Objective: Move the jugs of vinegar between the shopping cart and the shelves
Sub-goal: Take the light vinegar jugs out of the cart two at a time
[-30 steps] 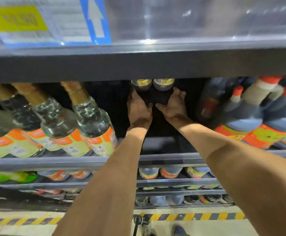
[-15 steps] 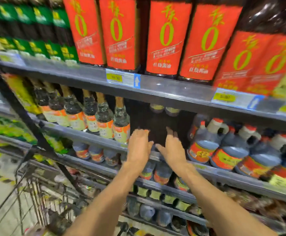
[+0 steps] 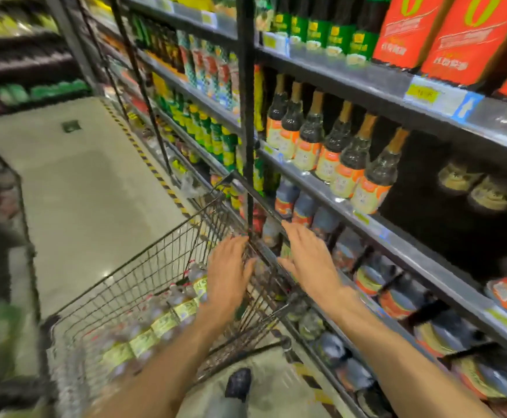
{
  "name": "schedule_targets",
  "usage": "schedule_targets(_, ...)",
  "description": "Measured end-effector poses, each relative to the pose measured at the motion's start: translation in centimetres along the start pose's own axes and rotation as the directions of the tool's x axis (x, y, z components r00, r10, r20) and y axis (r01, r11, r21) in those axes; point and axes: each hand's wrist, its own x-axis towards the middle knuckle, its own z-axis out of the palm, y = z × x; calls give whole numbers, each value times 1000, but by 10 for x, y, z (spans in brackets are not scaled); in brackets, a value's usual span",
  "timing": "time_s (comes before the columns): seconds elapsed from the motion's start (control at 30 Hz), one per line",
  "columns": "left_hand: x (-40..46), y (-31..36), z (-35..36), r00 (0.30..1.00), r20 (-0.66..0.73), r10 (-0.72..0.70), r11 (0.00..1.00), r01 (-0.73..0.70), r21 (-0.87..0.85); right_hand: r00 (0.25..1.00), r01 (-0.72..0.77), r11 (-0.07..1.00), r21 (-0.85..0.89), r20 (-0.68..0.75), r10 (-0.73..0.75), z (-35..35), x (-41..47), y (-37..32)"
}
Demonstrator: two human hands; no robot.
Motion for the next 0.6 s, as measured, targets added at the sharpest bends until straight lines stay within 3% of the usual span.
schedule_targets(0.1, -36, -59, -14, 981, 14, -192, 980, 193, -41, 988, 105, 994, 27, 115, -107, 34, 19, -47)
schedule_targets(0.2, -68, -119, -20, 905, 57, -422, 904, 425, -51, 957, 108, 991, 83, 261, -127, 76, 38, -91)
schedule_targets(0.33, -111, -191, -21, 751, 115, -650, 753, 657, -36, 916, 138, 985, 107, 365, -169, 137, 55, -136)
schedule_targets(0.6, -168, -337, 38, 389, 249, -887, 418, 906, 72, 807, -88, 965, 248, 586, -77, 260, 95, -170)
